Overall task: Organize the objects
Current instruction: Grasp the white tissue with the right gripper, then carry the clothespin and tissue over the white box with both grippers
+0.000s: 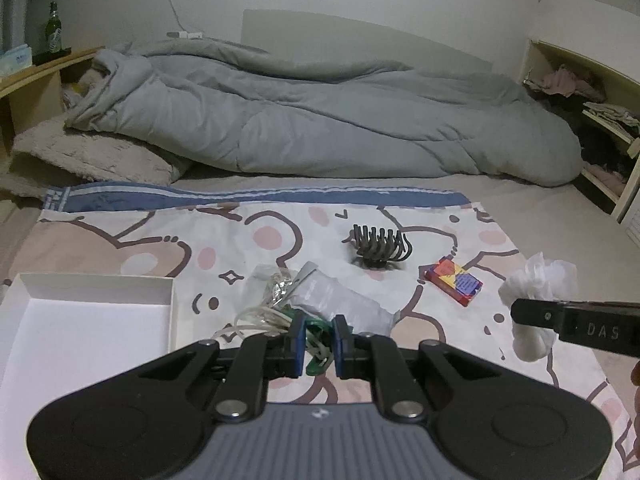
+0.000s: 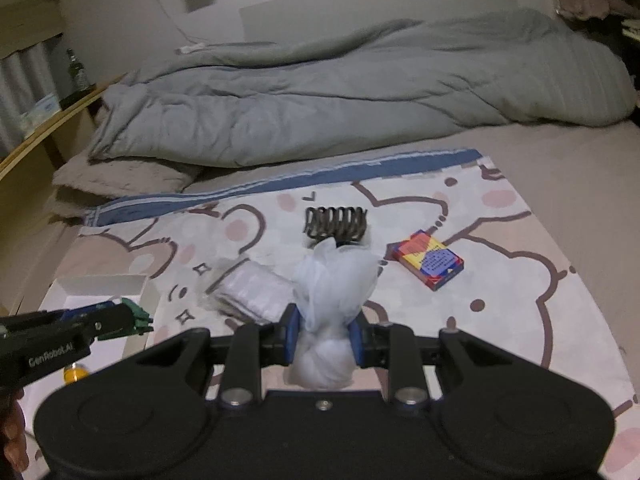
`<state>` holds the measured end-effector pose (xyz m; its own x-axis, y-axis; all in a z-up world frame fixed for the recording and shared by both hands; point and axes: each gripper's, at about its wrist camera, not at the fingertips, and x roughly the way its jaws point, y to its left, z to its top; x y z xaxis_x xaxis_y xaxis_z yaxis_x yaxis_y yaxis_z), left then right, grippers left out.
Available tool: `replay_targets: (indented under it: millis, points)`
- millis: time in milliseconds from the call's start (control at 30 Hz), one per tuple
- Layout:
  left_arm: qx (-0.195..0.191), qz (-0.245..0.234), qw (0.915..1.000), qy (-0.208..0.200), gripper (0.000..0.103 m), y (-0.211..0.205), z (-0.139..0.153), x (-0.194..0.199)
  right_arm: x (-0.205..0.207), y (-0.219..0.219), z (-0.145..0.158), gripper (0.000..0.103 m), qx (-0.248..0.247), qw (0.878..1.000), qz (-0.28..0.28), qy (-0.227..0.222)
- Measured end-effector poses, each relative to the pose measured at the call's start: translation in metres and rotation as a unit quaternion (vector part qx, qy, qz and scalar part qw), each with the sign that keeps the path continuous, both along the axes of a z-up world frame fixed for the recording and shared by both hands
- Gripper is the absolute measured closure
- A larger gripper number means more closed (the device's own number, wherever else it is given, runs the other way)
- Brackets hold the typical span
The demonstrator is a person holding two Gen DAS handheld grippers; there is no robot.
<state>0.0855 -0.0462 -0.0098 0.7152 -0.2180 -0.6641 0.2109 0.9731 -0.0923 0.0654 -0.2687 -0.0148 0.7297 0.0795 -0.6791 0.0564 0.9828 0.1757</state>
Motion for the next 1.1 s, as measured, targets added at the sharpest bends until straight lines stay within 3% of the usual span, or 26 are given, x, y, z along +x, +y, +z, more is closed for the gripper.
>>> replay_targets:
  millis: [600, 1100]
  points:
    - [0.031, 0.002, 0.9995, -0.008, 0.088, 0.02, 0.003, -0.043, -0.037, 0.05, 0.001, 0.076, -0.044, 0.998, 0.043, -0.006]
    - [0.033, 0.038, 0.9986, -0.015, 0.088, 0.063, 0.01, -0.042, -0.02, 0.081, -0.005, 0.076, -0.048, 0.997, 0.055, 0.002]
